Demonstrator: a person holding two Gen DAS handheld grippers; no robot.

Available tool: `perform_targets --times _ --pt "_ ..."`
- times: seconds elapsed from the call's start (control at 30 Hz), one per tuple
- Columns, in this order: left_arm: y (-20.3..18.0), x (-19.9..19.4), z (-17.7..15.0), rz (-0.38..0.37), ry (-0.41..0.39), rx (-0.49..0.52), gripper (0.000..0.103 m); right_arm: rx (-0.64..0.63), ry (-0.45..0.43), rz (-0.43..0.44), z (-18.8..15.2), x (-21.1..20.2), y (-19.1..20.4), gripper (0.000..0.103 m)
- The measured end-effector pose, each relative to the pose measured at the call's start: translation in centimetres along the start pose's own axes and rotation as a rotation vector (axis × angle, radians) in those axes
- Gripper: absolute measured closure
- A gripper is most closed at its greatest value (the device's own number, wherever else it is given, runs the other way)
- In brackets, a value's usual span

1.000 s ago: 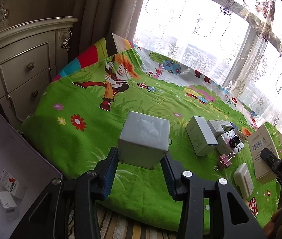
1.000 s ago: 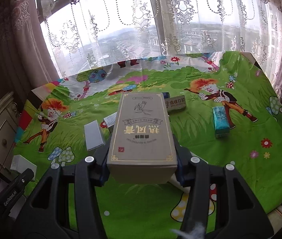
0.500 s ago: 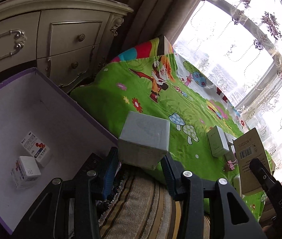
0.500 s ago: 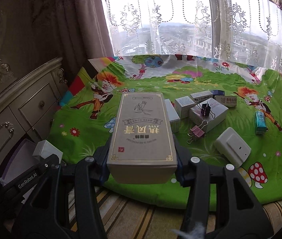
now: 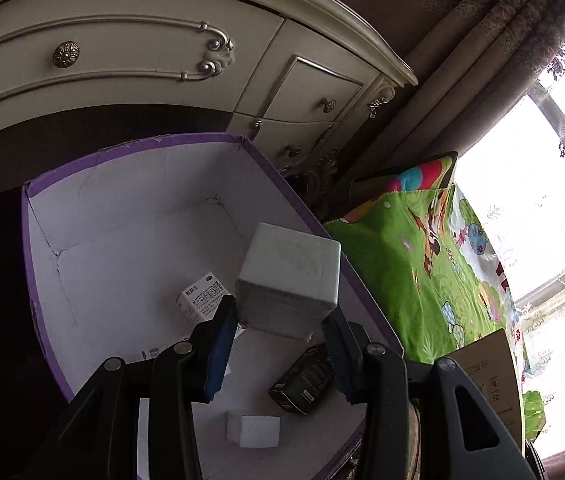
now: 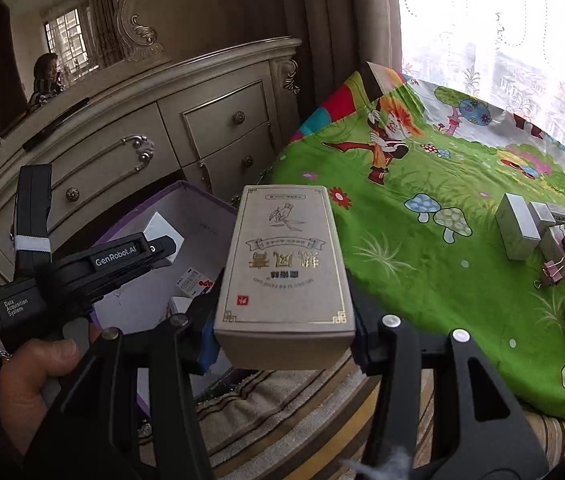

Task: Organize rigid objects
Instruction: 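Release the white cube box and beige box into the purple box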

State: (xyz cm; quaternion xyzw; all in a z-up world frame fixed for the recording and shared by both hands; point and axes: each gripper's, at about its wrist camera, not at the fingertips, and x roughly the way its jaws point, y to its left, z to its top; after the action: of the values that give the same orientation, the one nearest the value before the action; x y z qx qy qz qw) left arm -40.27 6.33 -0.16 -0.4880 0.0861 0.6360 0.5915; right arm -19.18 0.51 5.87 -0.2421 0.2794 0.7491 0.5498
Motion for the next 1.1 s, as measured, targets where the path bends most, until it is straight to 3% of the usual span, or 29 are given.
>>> perform_targets --times 0.13,0.3,0.7,1.1 --pt "1.4 0.1 0.3 0.041 -0.004 -0.062 0.057 -0.149 0.053 0.109 -0.6 1.6 3.6 0.046" --pt "2.4 0.4 0.2 0.086 0.005 -0.088 0.041 -0.243 0.101 0.128 -1.8 2.6 5.5 0.025" --pt "0.8 0.3 -0.3 0.072 0.024 -0.062 0.040 -0.040 0.102 0.123 -0.4 1.4 0.3 0.019" --pt "-6.5 0.6 -1.7 -0.005 0.056 0.095 0.040 -0.057 -0.029 -0.117 3.3 -3.8 -9.7 0.015"
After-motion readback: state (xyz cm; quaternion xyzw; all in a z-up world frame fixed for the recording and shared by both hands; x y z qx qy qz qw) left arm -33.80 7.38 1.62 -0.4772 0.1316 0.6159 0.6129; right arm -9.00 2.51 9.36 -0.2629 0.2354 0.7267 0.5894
